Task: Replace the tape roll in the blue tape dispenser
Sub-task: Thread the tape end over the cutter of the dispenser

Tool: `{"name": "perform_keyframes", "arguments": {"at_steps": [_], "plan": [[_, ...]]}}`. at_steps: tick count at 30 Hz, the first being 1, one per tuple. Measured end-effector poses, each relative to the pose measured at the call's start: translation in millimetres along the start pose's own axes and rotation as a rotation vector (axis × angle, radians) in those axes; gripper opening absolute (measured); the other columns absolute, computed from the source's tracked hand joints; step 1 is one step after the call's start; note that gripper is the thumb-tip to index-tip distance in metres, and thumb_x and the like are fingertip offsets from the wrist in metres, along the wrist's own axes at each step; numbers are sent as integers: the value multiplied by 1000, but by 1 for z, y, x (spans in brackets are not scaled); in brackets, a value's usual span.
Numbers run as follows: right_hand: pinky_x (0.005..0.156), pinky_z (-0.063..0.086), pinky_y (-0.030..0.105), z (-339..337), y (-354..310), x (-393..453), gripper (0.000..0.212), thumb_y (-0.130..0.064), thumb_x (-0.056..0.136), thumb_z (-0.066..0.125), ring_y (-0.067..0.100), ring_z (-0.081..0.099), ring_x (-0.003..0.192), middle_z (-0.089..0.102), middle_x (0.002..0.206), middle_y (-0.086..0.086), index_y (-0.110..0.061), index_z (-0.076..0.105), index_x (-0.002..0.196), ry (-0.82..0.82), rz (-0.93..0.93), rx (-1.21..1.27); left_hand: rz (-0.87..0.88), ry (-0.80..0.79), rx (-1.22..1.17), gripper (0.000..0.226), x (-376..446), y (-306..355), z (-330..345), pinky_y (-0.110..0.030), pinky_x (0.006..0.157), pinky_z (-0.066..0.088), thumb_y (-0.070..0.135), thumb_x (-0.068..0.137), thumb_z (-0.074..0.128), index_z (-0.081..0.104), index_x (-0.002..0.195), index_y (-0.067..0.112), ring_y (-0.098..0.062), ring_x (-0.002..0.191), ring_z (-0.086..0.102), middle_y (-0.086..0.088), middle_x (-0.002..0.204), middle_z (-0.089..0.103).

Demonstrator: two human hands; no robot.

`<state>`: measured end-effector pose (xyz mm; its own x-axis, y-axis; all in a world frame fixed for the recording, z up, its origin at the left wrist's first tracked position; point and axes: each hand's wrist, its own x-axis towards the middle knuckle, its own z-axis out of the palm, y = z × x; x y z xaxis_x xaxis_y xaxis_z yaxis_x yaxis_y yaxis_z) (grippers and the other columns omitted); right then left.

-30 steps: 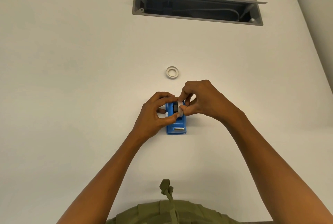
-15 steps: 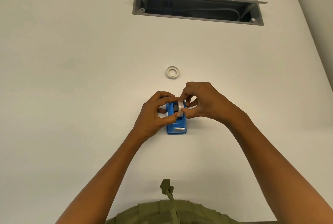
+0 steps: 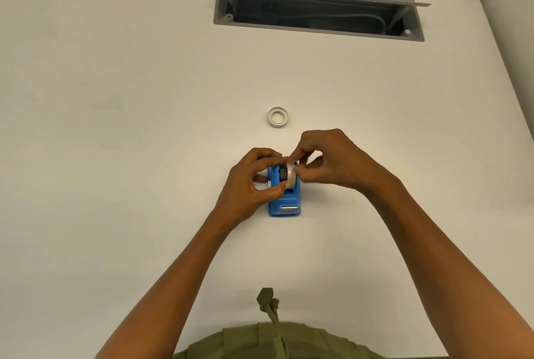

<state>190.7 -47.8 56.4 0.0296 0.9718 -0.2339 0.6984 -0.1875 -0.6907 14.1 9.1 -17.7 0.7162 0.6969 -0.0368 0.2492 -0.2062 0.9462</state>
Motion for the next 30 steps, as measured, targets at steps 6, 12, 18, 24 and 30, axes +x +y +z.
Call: {"name": "perform_keyframes", "arguments": {"at_steps": [6,12,18,24,30], "plan": [[70,57,44,4,-3,-3,24,-10,63,79,21,61,77,59,82,1,-10,65,82,-16,41,23,2,-2,8,42,0,-1,0,-9,75,49,27,73,72,60,112,21,-4,96,55,8,111,51],[67,58,37,2,0,2,19,-5,64,77,14,62,71,60,76,-5,-8,66,80,-32,55,50,0,1,14,41,1,-2,0,-8,76,49,18,74,74,60,112,24,-2,96,54,9,111,50],[58,48,10,2,5,5,17,-5,67,74,2,60,67,59,73,-15,-8,69,83,-41,39,51,-6,5,14,40,1,-3,1,-7,75,48,20,73,75,60,111,24,-3,94,55,12,109,49],[62,52,17,0,5,7,9,-12,71,73,9,62,72,64,77,-5,-11,69,79,-22,10,19,6,8,2,40,1,-3,0,-9,75,49,19,73,74,61,111,24,0,96,54,12,109,50],[67,59,36,3,3,3,20,-11,62,76,14,63,73,60,77,-7,-12,65,79,-45,56,51,4,4,7,41,1,-3,0,-13,77,50,19,73,75,61,112,22,-3,97,54,8,111,51]]}}
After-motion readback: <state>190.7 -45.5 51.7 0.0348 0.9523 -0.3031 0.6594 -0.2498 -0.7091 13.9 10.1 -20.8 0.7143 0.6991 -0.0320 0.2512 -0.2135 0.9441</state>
